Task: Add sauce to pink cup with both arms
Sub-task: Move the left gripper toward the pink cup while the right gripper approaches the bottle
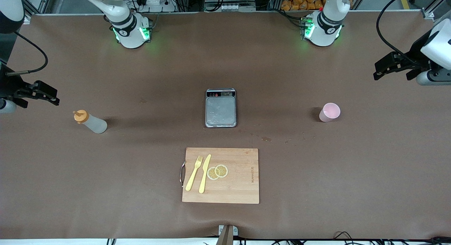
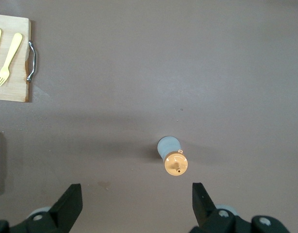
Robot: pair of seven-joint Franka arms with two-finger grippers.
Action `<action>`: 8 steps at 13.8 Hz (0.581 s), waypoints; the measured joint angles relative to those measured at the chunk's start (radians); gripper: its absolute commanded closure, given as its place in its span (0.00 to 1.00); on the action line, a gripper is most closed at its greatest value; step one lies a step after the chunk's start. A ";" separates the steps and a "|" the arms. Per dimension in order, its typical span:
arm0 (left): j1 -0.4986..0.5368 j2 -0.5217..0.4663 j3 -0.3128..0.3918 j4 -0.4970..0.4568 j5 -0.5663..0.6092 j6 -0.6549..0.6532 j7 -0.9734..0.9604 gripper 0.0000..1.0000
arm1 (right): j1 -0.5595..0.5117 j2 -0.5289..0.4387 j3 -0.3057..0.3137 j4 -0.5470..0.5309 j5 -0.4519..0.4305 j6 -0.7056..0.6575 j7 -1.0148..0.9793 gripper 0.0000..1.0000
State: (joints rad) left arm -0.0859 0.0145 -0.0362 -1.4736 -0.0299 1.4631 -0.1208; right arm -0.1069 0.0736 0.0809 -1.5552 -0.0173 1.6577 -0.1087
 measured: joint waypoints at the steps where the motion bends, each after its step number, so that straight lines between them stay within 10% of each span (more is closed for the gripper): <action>1: 0.000 0.000 0.000 0.000 0.000 0.000 0.000 0.00 | 0.000 0.000 0.000 0.000 0.000 0.000 0.000 0.00; 8: 0.008 0.002 -0.001 0.002 0.000 0.000 0.000 0.00 | -0.003 0.003 -0.001 0.000 0.000 -0.001 0.000 0.00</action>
State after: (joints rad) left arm -0.0778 0.0163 -0.0375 -1.4720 -0.0299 1.4628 -0.1208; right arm -0.1097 0.0770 0.0801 -1.5553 -0.0173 1.6566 -0.1087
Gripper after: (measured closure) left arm 0.000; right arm 0.000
